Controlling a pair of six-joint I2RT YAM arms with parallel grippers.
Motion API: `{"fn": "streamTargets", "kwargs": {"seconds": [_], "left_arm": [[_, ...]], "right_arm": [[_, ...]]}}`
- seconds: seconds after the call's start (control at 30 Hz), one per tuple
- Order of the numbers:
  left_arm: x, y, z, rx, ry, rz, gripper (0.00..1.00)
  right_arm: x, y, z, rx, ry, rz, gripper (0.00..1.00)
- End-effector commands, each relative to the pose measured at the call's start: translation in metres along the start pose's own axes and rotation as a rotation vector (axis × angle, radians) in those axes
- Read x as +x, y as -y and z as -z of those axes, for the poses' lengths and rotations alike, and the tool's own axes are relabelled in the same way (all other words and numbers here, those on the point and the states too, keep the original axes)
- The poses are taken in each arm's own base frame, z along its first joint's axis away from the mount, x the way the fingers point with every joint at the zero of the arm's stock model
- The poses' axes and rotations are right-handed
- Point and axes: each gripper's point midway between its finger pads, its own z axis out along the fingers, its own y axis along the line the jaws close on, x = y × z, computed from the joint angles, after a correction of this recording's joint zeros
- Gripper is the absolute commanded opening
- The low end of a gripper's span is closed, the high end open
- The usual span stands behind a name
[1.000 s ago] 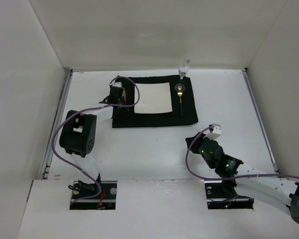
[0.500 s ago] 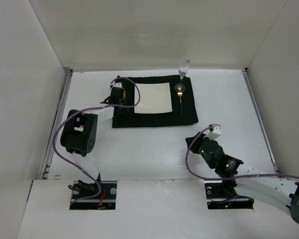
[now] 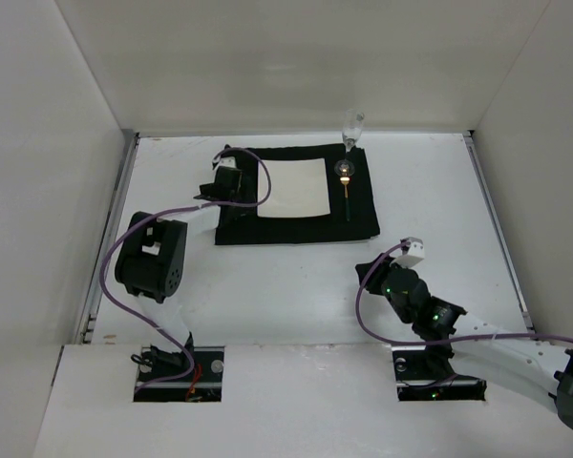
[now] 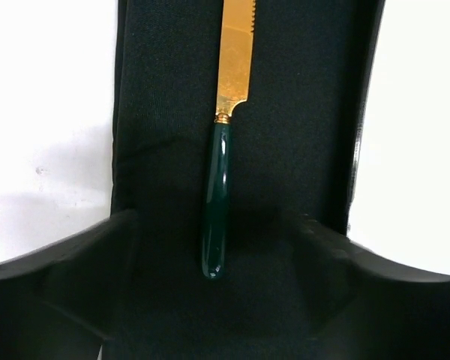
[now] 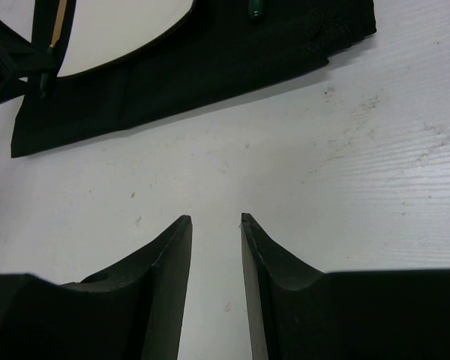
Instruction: Set the dinner table for one person
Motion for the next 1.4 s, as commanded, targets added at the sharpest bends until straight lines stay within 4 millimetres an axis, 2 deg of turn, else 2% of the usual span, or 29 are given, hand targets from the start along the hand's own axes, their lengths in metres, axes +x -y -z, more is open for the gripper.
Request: {"fn": "streamTargets", "kwargs": {"seconds": [0.0,0.03,0.2,0.3,0.4,0.43,0.53,0.6,0.67,0.83,0.9,1.0,1.03,1.1,1.37], "left_arm": [[-0.038,0.007,0.034,0.028,0.11,0.042,0.96],[-0.044,0.009,0.041,0.037,0.128,0.046,1.0],[-0.075,0.016,0.083,0.073,0.24,0.095,1.0],[-0.088,0.006,0.12,0.063,0.332,0.16,1.0],[-0.083,-0.011,0.151,0.054,0.39,0.222,1.0],[-0.072,-0.018,0.161,0.057,0.392,0.249,1.0],[-0.028,-0.041,0.169,0.03,0.334,0.324,1.0],[0.014,-0.061,0.171,-0.007,0.277,0.383,1.0],[0.049,-0.077,0.172,-0.028,0.248,0.45,1.0],[0.099,-0.111,0.176,-0.088,0.238,0.581,1.0],[0.108,-0.121,0.178,-0.119,0.231,0.633,1.0],[0.111,-0.123,0.179,-0.137,0.217,0.673,1.0],[0.113,-0.124,0.177,-0.144,0.212,0.673,1.0],[0.116,-0.123,0.172,-0.143,0.2,0.687,1.0],[0.121,-0.107,0.158,-0.066,0.221,0.684,1.0]], "right_arm": [[-0.009,-0.007,0.0,-0.025,0.044,-0.028,0.39],[-0.009,-0.007,0.0,-0.025,0.044,-0.028,0.39],[-0.009,-0.007,0.0,-0.023,0.044,-0.027,0.39],[-0.009,-0.007,0.001,-0.022,0.046,-0.028,0.4],[-0.01,-0.006,0.001,-0.021,0.049,-0.03,0.46],[-0.009,-0.006,0.001,-0.02,0.048,-0.029,0.47],[-0.008,-0.005,-0.001,-0.014,0.044,-0.026,0.5],[-0.008,-0.006,-0.001,-0.013,0.041,-0.023,0.55],[-0.007,-0.006,-0.002,-0.012,0.038,-0.023,0.63],[-0.007,-0.01,0.0,-0.036,0.045,-0.026,0.72],[-0.008,-0.01,0.001,-0.041,0.052,-0.03,0.75],[-0.01,-0.009,0.002,-0.04,0.066,-0.041,0.79],[-0.01,-0.008,0.002,-0.038,0.066,-0.041,0.83],[-0.01,-0.007,0.002,-0.031,0.069,-0.047,1.0],[-0.004,-0.003,-0.003,0.013,0.034,-0.031,1.0]]}}
